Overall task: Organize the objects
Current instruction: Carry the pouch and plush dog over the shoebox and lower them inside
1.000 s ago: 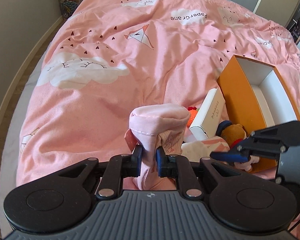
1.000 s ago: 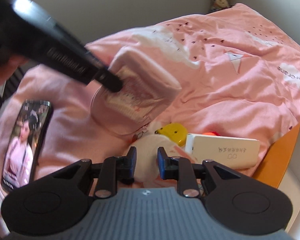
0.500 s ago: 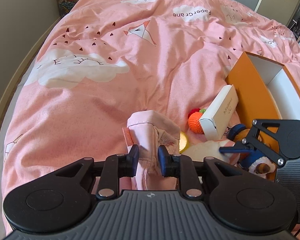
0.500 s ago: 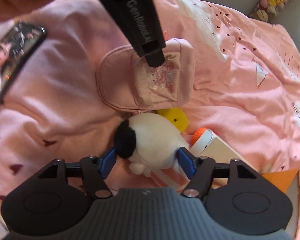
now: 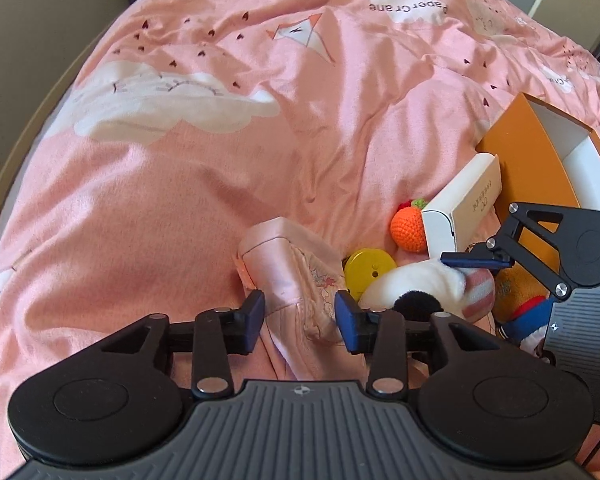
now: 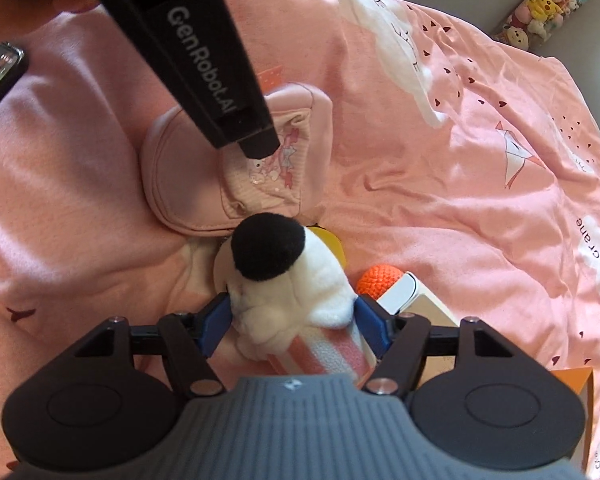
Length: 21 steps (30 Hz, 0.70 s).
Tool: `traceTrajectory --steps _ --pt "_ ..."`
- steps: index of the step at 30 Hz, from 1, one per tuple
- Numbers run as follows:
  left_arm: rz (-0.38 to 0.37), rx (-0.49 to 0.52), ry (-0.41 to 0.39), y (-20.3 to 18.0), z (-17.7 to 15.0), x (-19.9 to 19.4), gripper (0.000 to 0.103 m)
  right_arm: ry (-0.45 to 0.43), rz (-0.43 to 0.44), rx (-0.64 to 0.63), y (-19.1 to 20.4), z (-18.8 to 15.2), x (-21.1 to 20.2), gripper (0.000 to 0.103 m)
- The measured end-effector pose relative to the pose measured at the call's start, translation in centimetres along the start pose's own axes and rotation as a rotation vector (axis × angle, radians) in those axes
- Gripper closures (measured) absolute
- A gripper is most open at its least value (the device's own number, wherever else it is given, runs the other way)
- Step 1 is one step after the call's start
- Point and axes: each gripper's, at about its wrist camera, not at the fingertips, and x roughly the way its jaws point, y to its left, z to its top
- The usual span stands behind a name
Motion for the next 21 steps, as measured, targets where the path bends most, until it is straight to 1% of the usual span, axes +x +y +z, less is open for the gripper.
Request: traceTrajectory --steps 2,4,6,8,12,16,18,21 --pt "0.011 -0.005 0.021 0.2 0.0 0.4 0.051 -0.007 0.017 0.022 -0.4 0.1 0.2 0.031" --pt "0.005 -0.006 0.026 0.3 0.0 0.3 0.048 -0.01 0.027 0.035 -0.5 0.2 0.5 0.029" --pt "-0.005 -0.024 0.029 0.5 0.0 0.2 0.048 -0.012 0.024 0.027 -0.4 0.2 0.7 0.027" --pt "-0.012 -0.026 0.035 0.7 0.0 0.2 0.054 -0.016 0.021 0.027 -0.3 0.2 0.9 0.028" --pt "0.0 -0.015 0.036 0.5 -0.2 0.0 0.065 -0.029 0.007 0.043 -0.2 0.0 0.7 0.033" --pt "-0.014 -0.054 0.018 0.8 -0.5 -0.8 0.073 -0.054 -0.035 0.076 0.1 -0.4 -0.3 0.036" --pt "-0.022 -0.068 0.001 0.9 -0.6 -1.6 0.075 -0.073 -0.044 0.103 0.1 -0.7 -1.2 0.037" --pt "-0.027 -0.065 -0.03 0.7 -0.7 -3.0 0.077 -0.107 -0.044 0.181 -0.5 -1.1 -2.9 0.037"
